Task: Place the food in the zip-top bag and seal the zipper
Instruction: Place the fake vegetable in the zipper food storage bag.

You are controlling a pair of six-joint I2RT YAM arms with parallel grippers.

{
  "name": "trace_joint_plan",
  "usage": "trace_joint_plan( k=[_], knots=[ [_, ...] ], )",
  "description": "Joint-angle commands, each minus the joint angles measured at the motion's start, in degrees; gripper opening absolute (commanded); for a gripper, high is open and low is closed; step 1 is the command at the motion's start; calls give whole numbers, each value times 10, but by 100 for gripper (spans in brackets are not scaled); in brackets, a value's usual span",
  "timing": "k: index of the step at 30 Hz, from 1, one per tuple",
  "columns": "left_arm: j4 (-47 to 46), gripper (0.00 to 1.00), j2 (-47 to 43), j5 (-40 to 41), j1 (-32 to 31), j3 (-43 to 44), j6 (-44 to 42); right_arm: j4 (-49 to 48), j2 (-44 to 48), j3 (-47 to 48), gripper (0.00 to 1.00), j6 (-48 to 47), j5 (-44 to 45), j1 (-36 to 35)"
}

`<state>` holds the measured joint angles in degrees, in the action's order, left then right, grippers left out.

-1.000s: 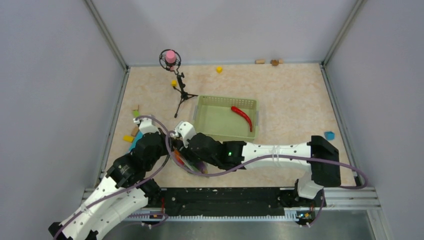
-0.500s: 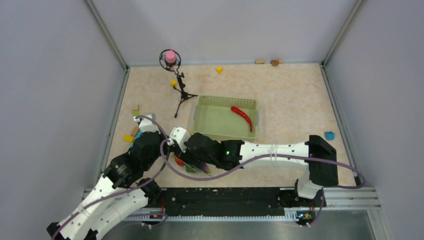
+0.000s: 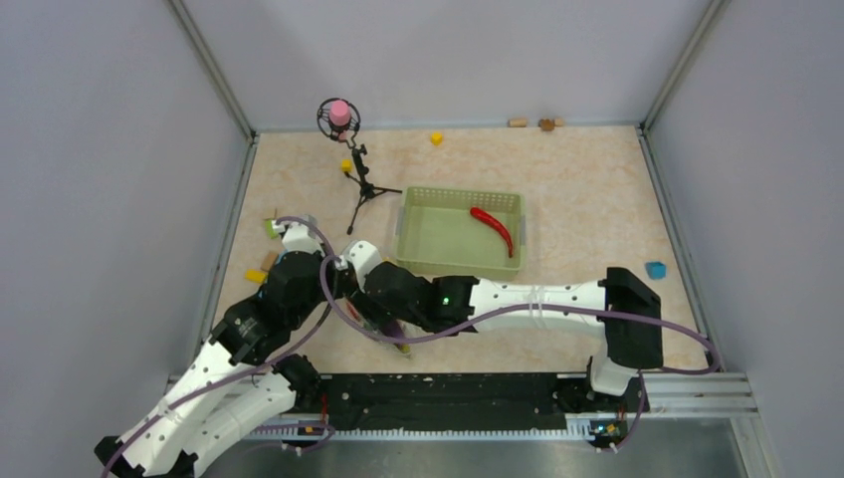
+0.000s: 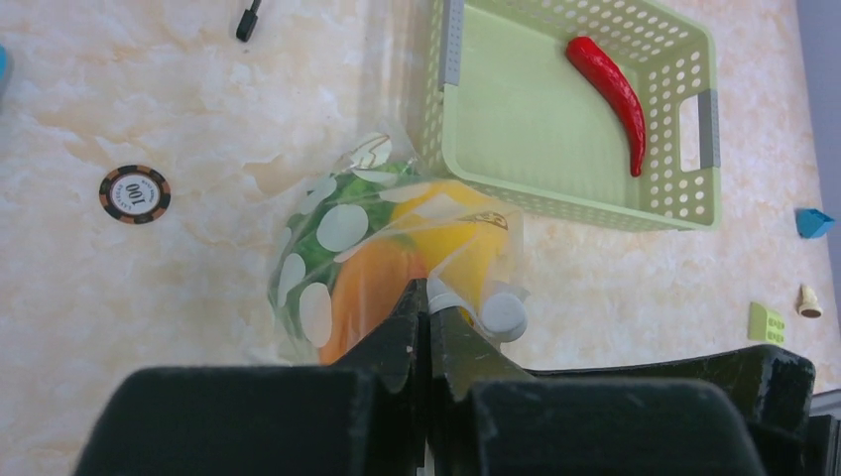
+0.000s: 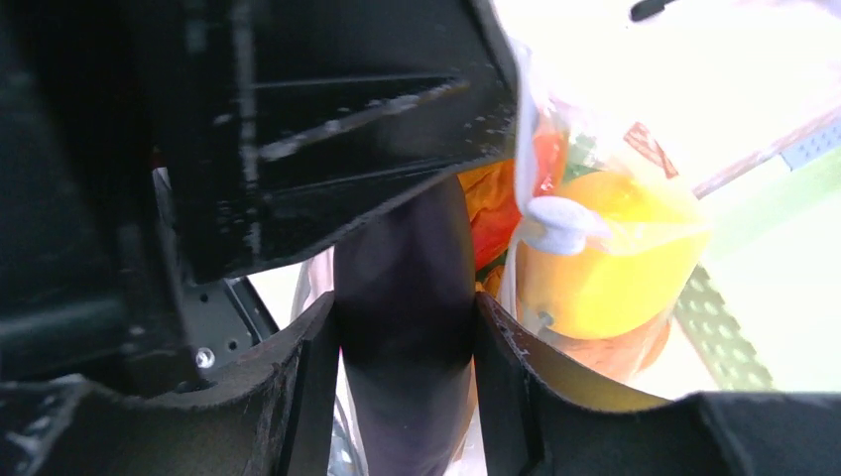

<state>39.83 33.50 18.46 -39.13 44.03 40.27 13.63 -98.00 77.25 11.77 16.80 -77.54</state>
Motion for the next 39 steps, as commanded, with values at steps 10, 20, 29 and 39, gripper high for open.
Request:
trace_joint_plan(
  k=[10,20,29,39],
  knots=[
    [-112,0,-71,-65,-7,-15,9,95,4,-41,0,274,185,69],
    [-119,0,-98,-163,-7,-21,24,146,-33,9,0,341,267,75],
    [-96,0,-128,-139,-7,-28,39,129,-31,19,6,332,256,78],
    [-67,0,-97,31,-7,-7,55,-87,68,-64,57,95,-82,78]
  ],
)
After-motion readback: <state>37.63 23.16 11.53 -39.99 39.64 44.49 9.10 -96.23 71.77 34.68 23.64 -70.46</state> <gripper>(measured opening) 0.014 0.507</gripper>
